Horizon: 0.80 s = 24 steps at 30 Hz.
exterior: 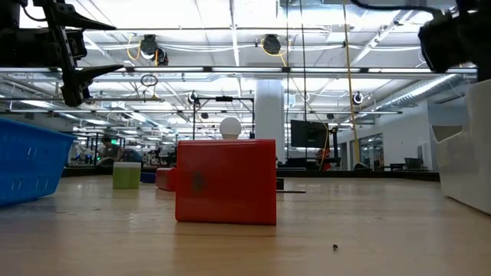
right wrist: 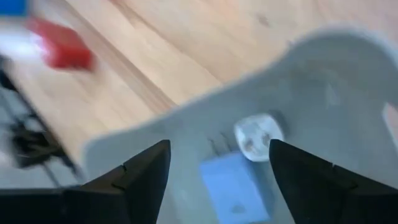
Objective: Pick & Place Office items
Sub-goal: Put the green charger adapter into the gray bin
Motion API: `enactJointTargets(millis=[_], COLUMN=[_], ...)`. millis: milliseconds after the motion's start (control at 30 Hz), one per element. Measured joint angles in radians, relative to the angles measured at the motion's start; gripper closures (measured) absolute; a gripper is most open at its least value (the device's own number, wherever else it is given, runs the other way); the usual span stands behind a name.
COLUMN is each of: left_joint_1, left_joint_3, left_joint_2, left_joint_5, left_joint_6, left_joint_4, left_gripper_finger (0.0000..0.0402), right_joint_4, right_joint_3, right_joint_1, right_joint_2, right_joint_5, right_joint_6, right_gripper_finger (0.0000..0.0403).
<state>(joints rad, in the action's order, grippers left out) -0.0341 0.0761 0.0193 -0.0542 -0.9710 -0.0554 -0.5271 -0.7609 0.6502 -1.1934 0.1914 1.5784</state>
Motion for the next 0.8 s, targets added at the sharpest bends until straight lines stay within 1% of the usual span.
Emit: enactJointTargets(millis=[133, 267, 367, 600, 800], left_joint_1=[0.000, 0.000, 0.000, 0.000, 0.000], left_joint_3=[0.000, 0.000, 0.000, 0.000, 0.000], left_joint_2=[0.000, 0.000, 0.000, 0.000, 0.000], left_joint_5=[0.001, 0.001, 0.001, 0.001, 0.003], left_joint_6=[0.000, 0.000, 0.000, -0.004, 0.015], left_joint_4=[0.000, 0.000, 0.000, -0.014, -0.123], left_gripper_finger=[0.0124, 0.0124, 0.0124, 0.0124, 0.0124], right_joint_4=[0.037, 0.114, 0.177, 0.375, 0.509], right_joint_3=[0.000, 0.000, 0.000, 0.000, -0.001], right_joint_1=[0.000, -0.002, -0.014, -0.075, -0.134], right_joint_2=[0.078, 0.151, 0.189, 0.213, 0.213], right_joint_5=[0.109, 0.224, 0.280, 0.282, 0.280], right_joint_6=[-0.001, -0.058, -0.113, -0.319, -0.483], right_gripper_finger=[0.0153, 0.0162, 0.0168, 0.0177, 0.0177])
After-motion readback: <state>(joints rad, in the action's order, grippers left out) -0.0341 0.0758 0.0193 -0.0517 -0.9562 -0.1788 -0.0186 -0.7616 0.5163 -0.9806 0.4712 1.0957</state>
